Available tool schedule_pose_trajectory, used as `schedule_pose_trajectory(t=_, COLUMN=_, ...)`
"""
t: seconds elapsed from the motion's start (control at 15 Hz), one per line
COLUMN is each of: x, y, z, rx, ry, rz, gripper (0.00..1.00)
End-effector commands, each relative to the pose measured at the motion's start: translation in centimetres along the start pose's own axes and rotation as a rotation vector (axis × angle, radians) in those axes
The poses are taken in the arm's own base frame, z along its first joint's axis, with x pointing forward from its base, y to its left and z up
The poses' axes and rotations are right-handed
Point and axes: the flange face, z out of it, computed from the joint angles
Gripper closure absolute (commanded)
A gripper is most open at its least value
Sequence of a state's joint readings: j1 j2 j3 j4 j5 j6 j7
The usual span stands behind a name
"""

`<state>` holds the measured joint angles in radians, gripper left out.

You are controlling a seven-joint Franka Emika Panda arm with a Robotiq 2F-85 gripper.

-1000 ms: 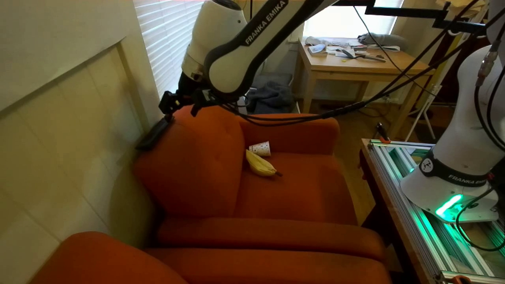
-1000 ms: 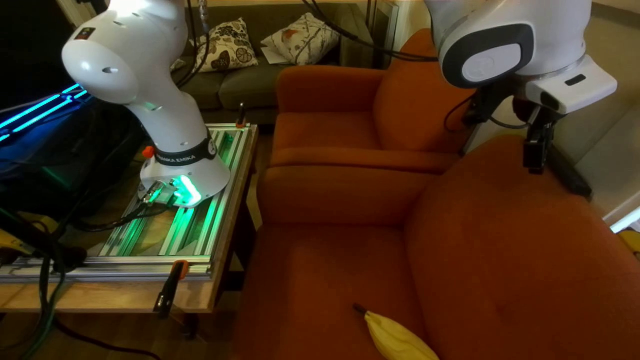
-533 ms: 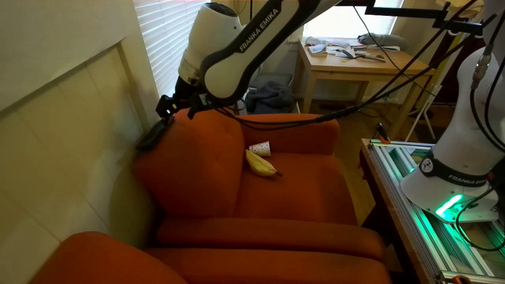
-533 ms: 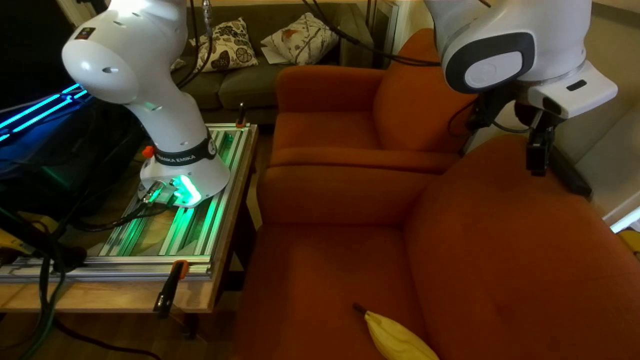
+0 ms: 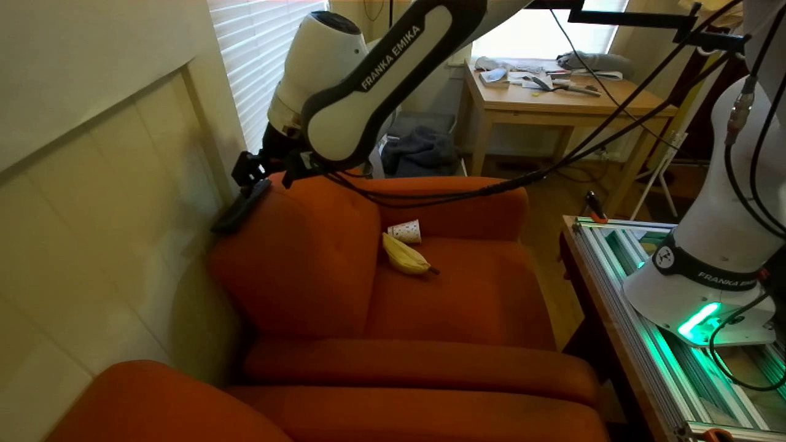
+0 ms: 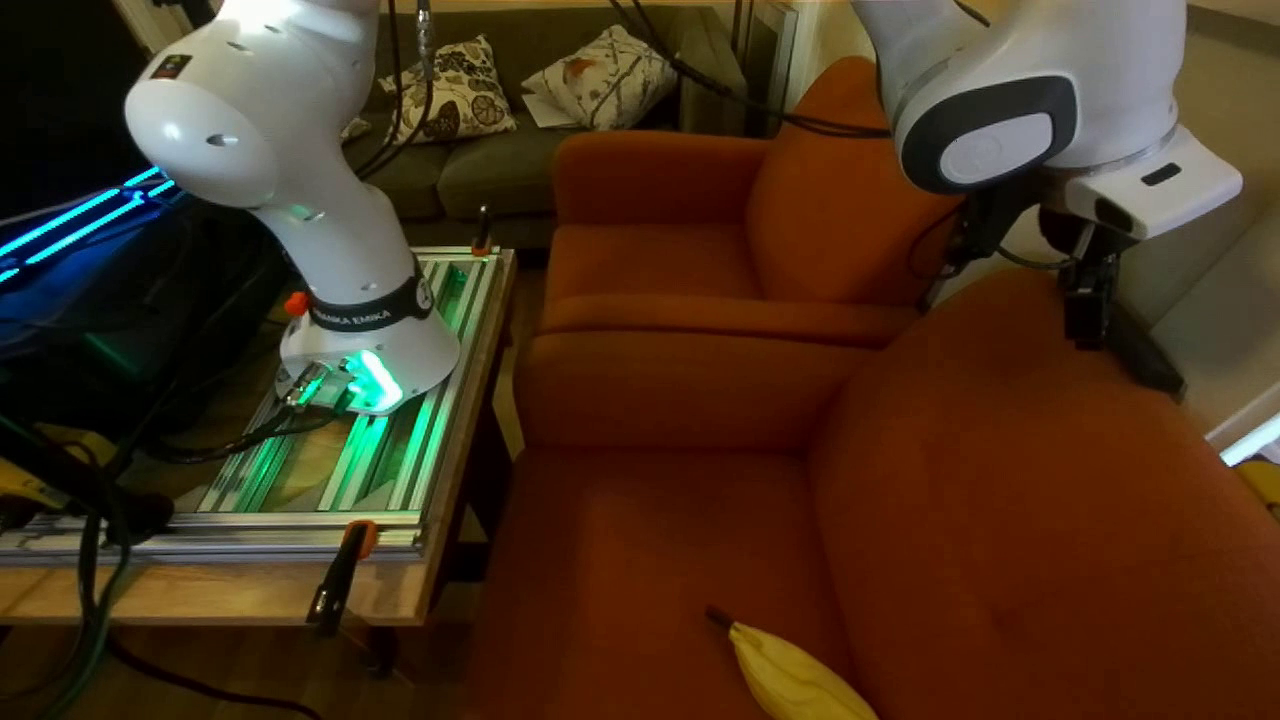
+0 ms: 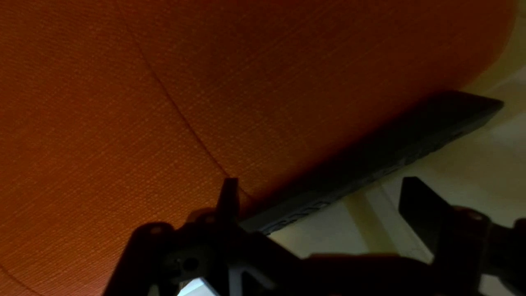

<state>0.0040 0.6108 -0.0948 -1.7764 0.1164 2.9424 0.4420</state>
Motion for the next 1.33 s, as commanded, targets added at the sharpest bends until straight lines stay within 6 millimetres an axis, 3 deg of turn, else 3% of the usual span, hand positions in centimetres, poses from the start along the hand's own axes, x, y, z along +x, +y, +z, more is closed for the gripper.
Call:
schedule_pose_trajectory(t=0.0, x=0.2, y=-0.7, z=1.2, rx=0.019, ry=0.015, rz=-0.011, gripper=0.0)
schedule_pose_trajectory(t=0.2, x=0.1, y=-0.8, z=1.8, rx=0.017, ry=0.012, rz=-0.021, gripper=0.0)
schedule_pose_trajectory(t=0.27, x=0.0, y=-0.8, z=2.0, rx=0.015, ry=0.009, rz=-0.026, gripper=0.09)
schedule_pose_trajectory(t=0.33, x=0.0, y=-0.8, z=2.3, rx=0.013, ry=0.007, rz=-0.032, gripper=0.28)
schedule_pose_trajectory(t=0.8, x=0.1, y=-1.2, z=2.5, rx=0.016, ry=0.01, rz=-0.048, gripper=0.77)
schedule_pose_trajectory(t=0.87, x=0.2, y=-1.2, z=2.5, rx=0.016, ry=0.011, rz=-0.051, gripper=0.73)
schedule_pose_trajectory(t=0.93, x=0.2, y=-1.2, z=2.4, rx=0.016, ry=0.013, rz=-0.053, gripper=0.47)
schedule_pose_trajectory(t=1.07, x=0.3, y=-1.1, z=2.4, rx=0.018, ry=0.018, rz=-0.052, gripper=0.45)
schedule_pose_trajectory(t=1.27, x=0.7, y=-1.1, z=2.0, rx=0.03, ry=0.036, rz=-0.044, gripper=0.26)
